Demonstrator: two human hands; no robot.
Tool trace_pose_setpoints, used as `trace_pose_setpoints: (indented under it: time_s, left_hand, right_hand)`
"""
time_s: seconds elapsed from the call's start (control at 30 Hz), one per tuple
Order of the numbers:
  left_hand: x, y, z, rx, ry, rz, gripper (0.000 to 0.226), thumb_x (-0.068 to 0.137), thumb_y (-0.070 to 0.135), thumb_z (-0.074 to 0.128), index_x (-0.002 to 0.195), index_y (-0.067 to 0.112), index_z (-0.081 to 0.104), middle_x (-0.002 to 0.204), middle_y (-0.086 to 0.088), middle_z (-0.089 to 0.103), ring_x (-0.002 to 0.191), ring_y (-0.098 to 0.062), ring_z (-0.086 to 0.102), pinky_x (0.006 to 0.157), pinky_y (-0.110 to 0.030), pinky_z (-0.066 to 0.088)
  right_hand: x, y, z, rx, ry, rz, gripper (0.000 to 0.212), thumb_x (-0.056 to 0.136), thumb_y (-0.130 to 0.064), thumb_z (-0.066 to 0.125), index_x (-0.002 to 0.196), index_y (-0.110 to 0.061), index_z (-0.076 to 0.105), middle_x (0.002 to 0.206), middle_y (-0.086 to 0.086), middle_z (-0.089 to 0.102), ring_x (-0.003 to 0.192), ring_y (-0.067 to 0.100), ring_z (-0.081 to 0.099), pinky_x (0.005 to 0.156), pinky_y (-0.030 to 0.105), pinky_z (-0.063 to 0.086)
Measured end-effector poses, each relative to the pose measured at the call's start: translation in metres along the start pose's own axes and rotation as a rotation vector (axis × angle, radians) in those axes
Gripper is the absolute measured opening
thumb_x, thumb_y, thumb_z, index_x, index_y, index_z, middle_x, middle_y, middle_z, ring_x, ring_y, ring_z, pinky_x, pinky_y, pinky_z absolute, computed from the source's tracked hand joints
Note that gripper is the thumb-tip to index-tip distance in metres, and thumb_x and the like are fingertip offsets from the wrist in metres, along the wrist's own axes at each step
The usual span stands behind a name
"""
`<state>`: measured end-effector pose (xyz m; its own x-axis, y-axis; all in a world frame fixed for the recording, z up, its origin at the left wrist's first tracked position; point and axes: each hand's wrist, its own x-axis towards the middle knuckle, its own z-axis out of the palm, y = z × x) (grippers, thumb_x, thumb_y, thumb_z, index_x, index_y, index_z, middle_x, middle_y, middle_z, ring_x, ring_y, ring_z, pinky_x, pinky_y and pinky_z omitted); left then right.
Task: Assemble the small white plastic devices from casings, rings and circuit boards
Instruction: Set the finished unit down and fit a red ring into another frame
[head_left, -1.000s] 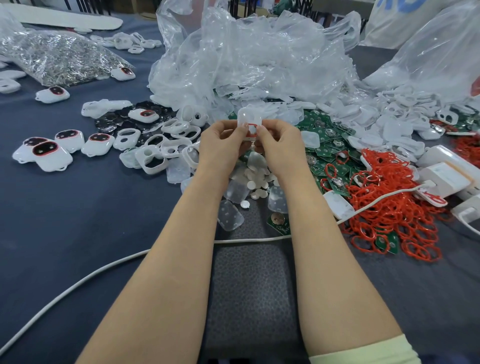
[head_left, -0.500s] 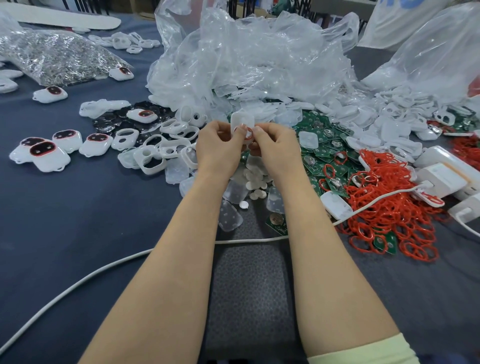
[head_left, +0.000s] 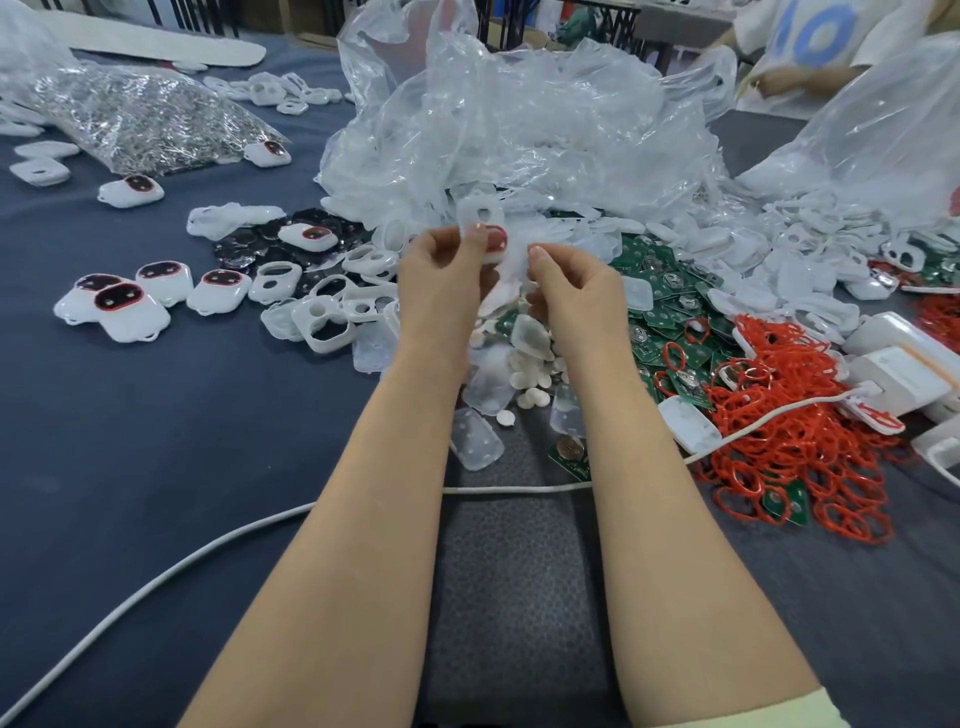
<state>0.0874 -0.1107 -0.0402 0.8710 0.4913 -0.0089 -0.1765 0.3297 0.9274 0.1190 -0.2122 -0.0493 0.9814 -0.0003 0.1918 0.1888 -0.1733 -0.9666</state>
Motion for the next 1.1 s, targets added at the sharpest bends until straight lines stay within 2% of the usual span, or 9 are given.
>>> trace_pose_setpoints:
  time_s: [0.1,0.27,0.37,0.43,0.57,0.73,0.83,0.93,1.1]
  left_hand:
    - [0.002,0.013,-0.006,-0.165,0.123,-0.011,0.01,0.093,0.014,0.062,0.084,0.015,0.056,0.093,-0.005,0.066,0.083,-0.013,0.062,0.08,-0.023,0.053]
    - [0.015,0.044,-0.033,-0.336,0.281,0.036,0.015,0.094,0.011,0.059,0.083,0.017,0.051,0.082,-0.001,0.062,0.073,-0.01,0.059,0.074,-0.023,0.051]
    - [0.024,0.059,-0.059,-0.384,0.367,0.055,0.015,0.095,0.012,0.057,0.083,0.018,0.05,0.078,0.0,0.06,0.069,-0.01,0.057,0.068,-0.022,0.049]
    - [0.028,0.067,-0.077,-0.402,0.401,0.047,0.004,0.095,0.013,0.055,0.093,0.014,0.052,0.081,0.0,0.06,0.074,-0.013,0.059,0.07,-0.023,0.051]
    - [0.034,0.075,-0.103,-0.576,0.409,0.013,0.019,0.095,0.008,0.052,0.114,0.005,0.052,0.083,-0.005,0.058,0.073,-0.019,0.065,0.071,-0.026,0.056]
    - [0.038,0.077,-0.113,-0.669,0.385,0.026,0.017,0.096,0.004,0.049,0.112,0.0,0.051,0.094,-0.013,0.06,0.073,-0.019,0.068,0.059,-0.018,0.055]
    - [0.037,0.078,-0.111,-0.703,0.377,-0.013,0.011,0.095,0.003,0.043,0.1,0.001,0.053,0.087,-0.012,0.061,0.077,-0.021,0.069,0.057,-0.017,0.055]
    - [0.035,0.077,-0.107,-0.78,0.375,-0.068,0.02,0.098,0.007,0.037,0.087,0.002,0.053,0.079,-0.01,0.06,0.076,-0.024,0.068,0.055,-0.018,0.055]
    - [0.034,0.075,-0.103,-0.753,0.358,-0.124,0.02,0.092,-0.003,0.041,0.078,0.002,0.054,0.087,-0.01,0.057,0.077,-0.021,0.067,0.052,-0.016,0.054]
  right_hand:
    - [-0.005,-0.004,0.007,-0.133,-0.009,-0.058,0.016,0.092,-0.017,0.057,0.105,-0.013,0.067,0.09,0.0,0.066,0.085,0.018,0.063,0.08,0.034,0.054]
    - [-0.018,-0.024,0.055,-0.355,-0.17,-0.274,0.023,0.087,-0.005,0.055,0.103,-0.01,0.071,0.099,0.004,0.072,0.093,0.016,0.064,0.087,0.024,0.048]
    - [-0.02,-0.034,0.097,-0.508,-0.287,-0.342,0.024,0.088,-0.01,0.053,0.104,-0.012,0.071,0.105,0.007,0.071,0.101,0.023,0.063,0.091,0.033,0.046]
    - [-0.017,-0.038,0.128,-0.716,-0.349,-0.389,0.026,0.092,-0.018,0.049,0.108,-0.017,0.069,0.112,0.006,0.068,0.105,0.026,0.06,0.089,0.035,0.045]
    - [-0.017,-0.038,0.171,-1.053,-0.407,-0.366,0.031,0.09,-0.019,0.046,0.117,-0.016,0.061,0.129,0.008,0.055,0.12,0.033,0.045,0.098,0.041,0.035]
    - [-0.013,-0.04,0.191,-1.069,-0.407,-0.25,0.034,0.089,-0.015,0.043,0.12,-0.014,0.057,0.134,0.008,0.049,0.126,0.033,0.035,0.104,0.046,0.026]
    - [-0.01,-0.043,0.192,-1.029,-0.382,-0.234,0.032,0.091,-0.013,0.041,0.117,-0.015,0.058,0.131,0.007,0.053,0.126,0.031,0.038,0.101,0.043,0.028]
    - [-0.007,-0.041,0.187,-1.052,-0.362,-0.242,0.031,0.092,-0.014,0.038,0.116,-0.016,0.058,0.13,0.009,0.054,0.126,0.03,0.04,0.101,0.041,0.028]
    - [-0.002,-0.04,0.179,-1.113,-0.369,-0.267,0.026,0.089,-0.015,0.045,0.112,-0.016,0.058,0.119,0.008,0.062,0.118,0.03,0.05,0.092,0.038,0.034]
